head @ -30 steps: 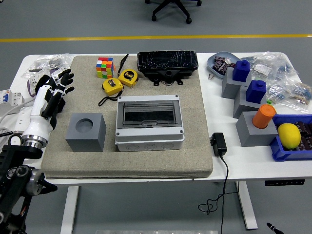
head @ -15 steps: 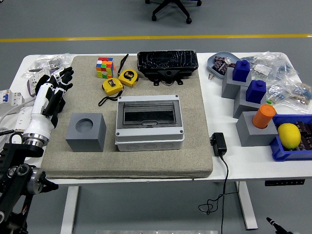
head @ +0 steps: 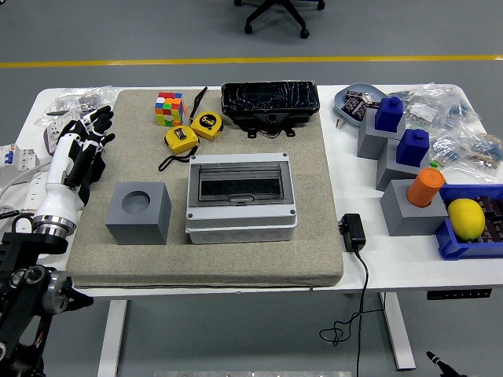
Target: Fetch the battery,place it into the box,close the lid of the box
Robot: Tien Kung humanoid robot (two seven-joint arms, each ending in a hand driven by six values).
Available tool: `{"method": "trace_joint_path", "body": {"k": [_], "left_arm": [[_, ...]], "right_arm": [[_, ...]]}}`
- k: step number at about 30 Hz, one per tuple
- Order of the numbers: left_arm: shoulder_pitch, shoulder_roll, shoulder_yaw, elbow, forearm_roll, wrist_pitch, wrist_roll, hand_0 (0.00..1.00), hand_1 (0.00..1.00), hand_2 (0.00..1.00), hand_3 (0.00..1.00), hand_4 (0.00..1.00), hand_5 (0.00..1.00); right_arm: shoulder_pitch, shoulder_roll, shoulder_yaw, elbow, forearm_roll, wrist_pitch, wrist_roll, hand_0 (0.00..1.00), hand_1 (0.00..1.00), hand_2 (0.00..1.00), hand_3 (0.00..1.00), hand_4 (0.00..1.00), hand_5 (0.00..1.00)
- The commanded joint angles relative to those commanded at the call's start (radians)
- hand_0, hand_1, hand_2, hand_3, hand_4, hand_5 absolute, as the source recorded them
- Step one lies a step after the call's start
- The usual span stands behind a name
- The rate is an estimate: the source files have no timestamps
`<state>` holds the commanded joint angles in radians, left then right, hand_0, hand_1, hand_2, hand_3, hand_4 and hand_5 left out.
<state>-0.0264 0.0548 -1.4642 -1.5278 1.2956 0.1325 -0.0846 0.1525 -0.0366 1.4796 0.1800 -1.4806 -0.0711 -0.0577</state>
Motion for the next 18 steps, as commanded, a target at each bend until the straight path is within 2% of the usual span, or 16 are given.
{"method": "trace_joint_path", "body": {"k": [18], "left_arm": [[-0.003,0.000,-0.003,0.000,-0.003,0.005,-0.005,0.771,0.832,0.839,0.799,0.998,0.797]], "right_arm": [[0.008,0.002,-0.010,0.000,0.009,0.003,-0.002,0.815,0.766,0.726,0.741,0.998,0.773]]}}
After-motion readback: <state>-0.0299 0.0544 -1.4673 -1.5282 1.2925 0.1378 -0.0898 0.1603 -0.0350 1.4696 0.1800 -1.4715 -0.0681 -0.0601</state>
